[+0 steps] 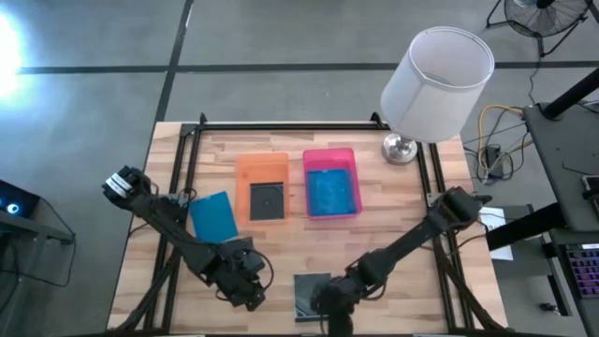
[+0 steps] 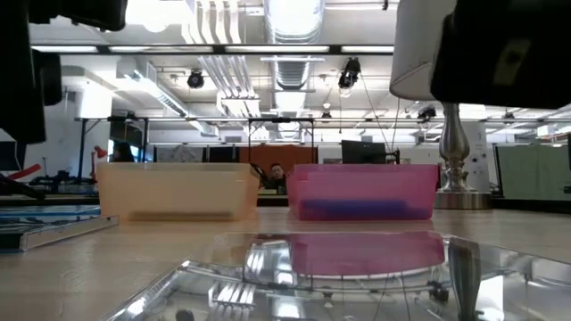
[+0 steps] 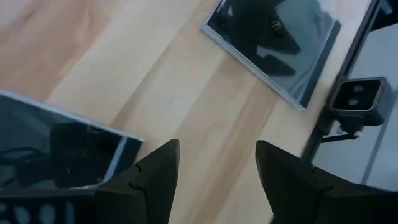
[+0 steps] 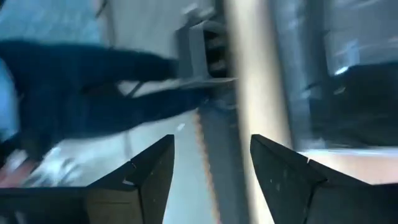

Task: Pick & place jewel cases by type
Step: Put the bottom black cd case into the orange bin

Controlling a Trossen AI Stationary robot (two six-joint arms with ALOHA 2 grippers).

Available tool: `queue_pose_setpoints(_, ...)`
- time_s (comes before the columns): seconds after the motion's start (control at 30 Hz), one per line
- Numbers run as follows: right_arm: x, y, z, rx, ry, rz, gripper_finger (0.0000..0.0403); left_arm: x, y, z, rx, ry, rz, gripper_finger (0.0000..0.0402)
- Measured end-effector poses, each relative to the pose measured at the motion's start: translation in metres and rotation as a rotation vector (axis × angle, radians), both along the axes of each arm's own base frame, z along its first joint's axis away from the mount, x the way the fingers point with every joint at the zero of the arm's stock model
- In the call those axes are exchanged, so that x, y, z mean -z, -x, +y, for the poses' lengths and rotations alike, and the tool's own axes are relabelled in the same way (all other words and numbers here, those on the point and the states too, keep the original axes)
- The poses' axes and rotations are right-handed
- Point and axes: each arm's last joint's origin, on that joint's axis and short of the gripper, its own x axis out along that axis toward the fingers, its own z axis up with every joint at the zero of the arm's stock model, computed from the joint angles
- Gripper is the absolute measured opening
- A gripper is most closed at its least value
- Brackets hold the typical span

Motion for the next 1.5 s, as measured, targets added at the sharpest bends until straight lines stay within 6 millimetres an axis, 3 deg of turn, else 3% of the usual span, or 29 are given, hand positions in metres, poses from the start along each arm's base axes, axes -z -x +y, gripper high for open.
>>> queue_pose_setpoints(0.3,0.035,-0.029,0.025,0.051,0.09,0.074,0.0171,0.002,0.007,-0.008,0.046,-0.014,0.003,0.0195)
queue_pose_setpoints(0.47,0.04,-0.02,0.017,0.029,0.273,0.179,0.0161,0.002,0.014,-0.015,0.062,-0.032,-0.015,0.0195)
queue_pose_setpoints(0.7,0.043,-0.016,0.017,0.018,0.33,0.175,0.016,0.001,0.022,-0.024,0.025,-0.065,-0.069,0.0195)
queue_pose_setpoints(0.93,0.039,-0.035,-0.018,0.133,0.427,0.148,0.0159,0.001,0.024,-0.026,0.005,-0.073,-0.085,0.0195)
queue_pose_setpoints(1.07,0.032,-0.029,-0.029,0.169,0.507,0.198,0.0159,0.0,0.019,-0.021,-0.053,-0.12,-0.131,0.0195)
queue_pose_setpoints(1.23,0.021,-0.009,-0.017,0.223,0.539,0.273,0.0159,-0.002,-0.003,0.008,-0.167,-0.178,-0.106,0.0195)
queue_pose_setpoints(1.37,0.018,0.0,-0.011,0.279,0.539,0.304,0.0159,0.003,-0.026,0.052,-0.289,-0.188,-0.03,0.0195)
queue_pose_setpoints(1.5,0.016,0.005,-0.006,0.236,0.481,0.34,0.0159,0.015,-0.045,0.093,-0.284,-0.157,0.078,0.0195)
